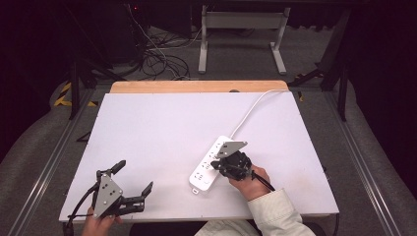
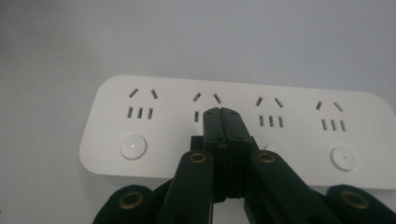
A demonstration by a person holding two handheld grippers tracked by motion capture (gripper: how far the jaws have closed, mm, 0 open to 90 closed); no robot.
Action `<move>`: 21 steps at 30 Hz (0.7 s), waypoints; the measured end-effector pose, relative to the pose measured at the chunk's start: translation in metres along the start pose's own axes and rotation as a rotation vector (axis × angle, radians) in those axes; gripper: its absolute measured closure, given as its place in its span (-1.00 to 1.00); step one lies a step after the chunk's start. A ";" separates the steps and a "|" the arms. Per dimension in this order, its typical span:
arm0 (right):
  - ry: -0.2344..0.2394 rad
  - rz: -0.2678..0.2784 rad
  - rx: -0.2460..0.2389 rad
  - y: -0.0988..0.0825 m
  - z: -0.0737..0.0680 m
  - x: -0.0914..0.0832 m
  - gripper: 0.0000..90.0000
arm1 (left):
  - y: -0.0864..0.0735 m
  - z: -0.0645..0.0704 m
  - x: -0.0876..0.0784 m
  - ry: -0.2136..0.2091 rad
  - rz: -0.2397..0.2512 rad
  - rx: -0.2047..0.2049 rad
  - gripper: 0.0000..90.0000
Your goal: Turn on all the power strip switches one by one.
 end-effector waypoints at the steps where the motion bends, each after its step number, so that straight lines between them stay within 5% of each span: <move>1: 0.007 -0.002 -0.005 0.000 0.000 0.001 1.00 | 0.000 0.000 0.000 0.000 0.000 0.000 -0.94; 21: 0.016 -0.035 -0.029 -0.001 -0.007 0.006 1.00 | 0.000 0.001 0.000 -0.002 0.000 -0.002 -0.94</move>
Point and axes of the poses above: each handheld gripper's, and its own axes: x roughly forward along the jaws, y roughly out of its top, z roughly to its right, the point moved 3 cm from there along x, roughly forward along the jaws, and after that the axes turned 7 degrees about -x, right-handed, at the moved point
